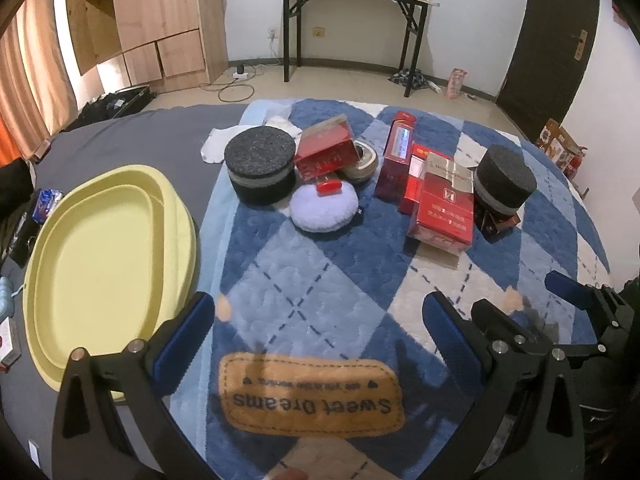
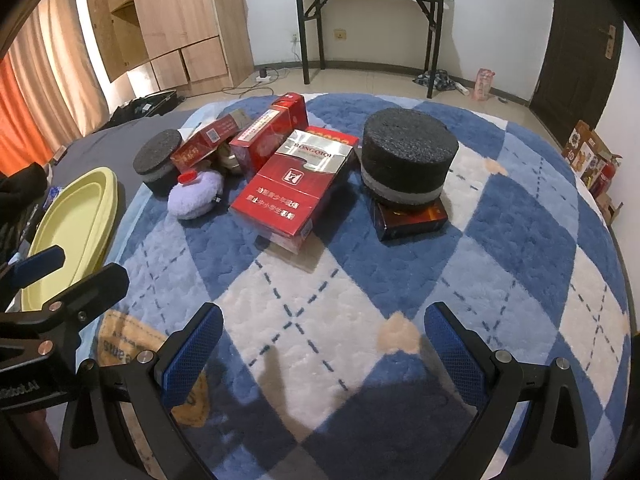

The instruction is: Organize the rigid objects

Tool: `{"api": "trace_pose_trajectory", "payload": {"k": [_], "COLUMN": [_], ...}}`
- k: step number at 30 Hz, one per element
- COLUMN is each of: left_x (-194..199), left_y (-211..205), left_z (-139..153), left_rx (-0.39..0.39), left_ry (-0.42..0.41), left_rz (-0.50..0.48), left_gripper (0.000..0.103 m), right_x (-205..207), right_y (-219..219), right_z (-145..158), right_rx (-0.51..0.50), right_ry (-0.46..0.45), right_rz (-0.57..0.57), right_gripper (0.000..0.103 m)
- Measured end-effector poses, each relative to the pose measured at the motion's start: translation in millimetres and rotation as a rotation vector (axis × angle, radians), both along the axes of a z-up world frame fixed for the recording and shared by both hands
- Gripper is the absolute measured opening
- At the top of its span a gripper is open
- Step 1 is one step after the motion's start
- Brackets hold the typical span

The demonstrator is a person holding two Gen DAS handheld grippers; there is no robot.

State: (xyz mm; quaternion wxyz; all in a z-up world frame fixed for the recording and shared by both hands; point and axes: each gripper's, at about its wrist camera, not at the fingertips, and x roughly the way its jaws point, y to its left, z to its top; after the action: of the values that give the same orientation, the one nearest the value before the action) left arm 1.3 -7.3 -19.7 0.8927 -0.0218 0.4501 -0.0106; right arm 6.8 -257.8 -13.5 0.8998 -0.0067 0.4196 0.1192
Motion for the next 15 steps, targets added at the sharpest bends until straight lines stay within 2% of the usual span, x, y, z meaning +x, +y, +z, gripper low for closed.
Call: {"api": "trace_pose_trajectory", "payload": {"k": [7, 15], "left_x": [0.6, 1.8], "left_y": [4.9, 4.7], "left_z": [-3.2, -5.1], "left_rx": [-0.006, -0.013], "left_ry": [-0.001, 0.012], "left_rz": [0.000, -0.004], "left_gripper": [0.103, 0.103], "right_x": [3.9, 3.7], "right_y": [-3.6, -6.3], "right_z": [-2.7, -2.8], "right_rx": [-0.009, -0.024], "right_ry": [0.014, -0.012], "right_rz": [-0.019, -0.027], "right_gripper": [0.103, 0.103]}}
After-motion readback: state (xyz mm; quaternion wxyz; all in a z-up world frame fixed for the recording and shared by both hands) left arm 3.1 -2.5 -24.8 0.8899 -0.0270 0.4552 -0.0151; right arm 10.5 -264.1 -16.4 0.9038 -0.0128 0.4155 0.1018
